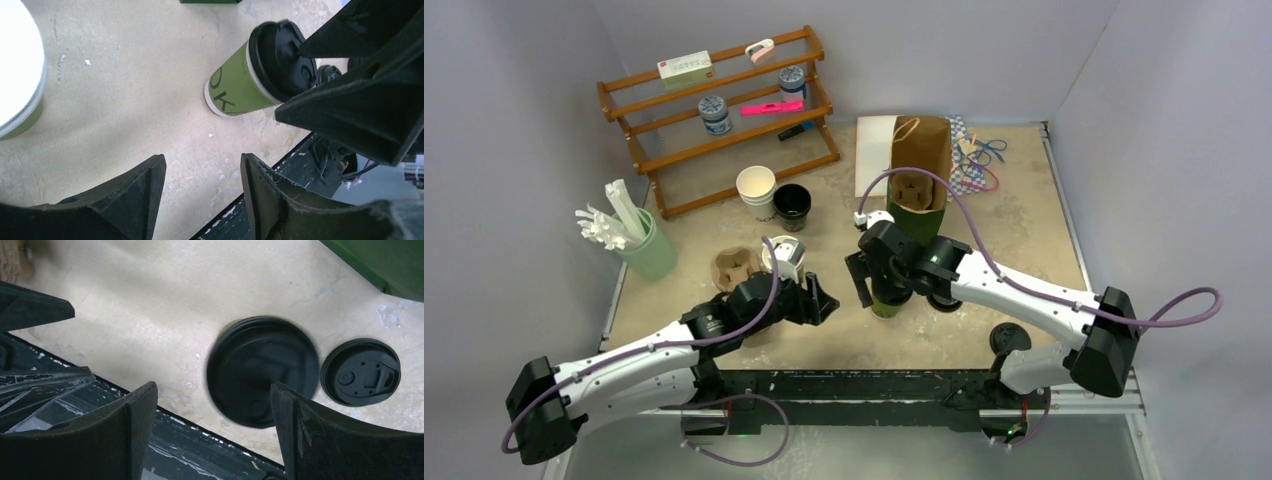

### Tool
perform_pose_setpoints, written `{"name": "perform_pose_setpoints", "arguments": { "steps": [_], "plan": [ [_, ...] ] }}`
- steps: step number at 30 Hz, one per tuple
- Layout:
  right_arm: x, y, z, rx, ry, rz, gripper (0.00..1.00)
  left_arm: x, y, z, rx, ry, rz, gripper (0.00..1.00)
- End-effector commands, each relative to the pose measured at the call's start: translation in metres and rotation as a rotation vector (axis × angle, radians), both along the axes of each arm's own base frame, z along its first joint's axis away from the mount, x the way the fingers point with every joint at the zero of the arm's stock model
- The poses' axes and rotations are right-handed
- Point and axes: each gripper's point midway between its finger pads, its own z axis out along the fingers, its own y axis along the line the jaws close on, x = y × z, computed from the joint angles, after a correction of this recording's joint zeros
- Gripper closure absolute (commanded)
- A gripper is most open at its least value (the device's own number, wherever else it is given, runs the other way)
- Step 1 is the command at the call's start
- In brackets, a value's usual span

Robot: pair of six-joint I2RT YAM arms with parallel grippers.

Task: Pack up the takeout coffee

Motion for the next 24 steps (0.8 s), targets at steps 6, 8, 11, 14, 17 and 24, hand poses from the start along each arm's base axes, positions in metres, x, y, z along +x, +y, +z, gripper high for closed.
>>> {"name": "perform_pose_setpoints", "arguments": {
  "steps": [6,8,11,14,17,24],
  "plan": [
    [0.011,-0.02,0.048,0.15,-0.148,-0.125,0.26,0.015,-0.032,0.038,-0.03,-0.147,-0.11,0.47],
    [0.01,-0.029,0.051,0.158,-0.16,-0.159,0.33,0.018,-0.038,0.041,-0.019,-0.16,-0.126,0.5],
    [0.009,-0.049,0.045,0.141,-0.172,-0.254,0.52,0.023,-0.048,0.043,-0.023,-0.17,-0.142,0.55],
    [0.007,-0.073,0.032,0.12,-0.177,-0.358,0.66,0.028,-0.057,0.047,-0.054,-0.183,-0.14,0.61],
    [0.001,-0.085,0.019,0.148,-0.145,-0.398,0.69,0.032,-0.066,0.048,-0.067,-0.185,-0.145,0.65],
    [-0.004,-0.08,-0.002,0.21,-0.072,-0.383,0.78,0.041,-0.082,0.039,-0.056,-0.143,-0.148,0.73]
  ]
}}
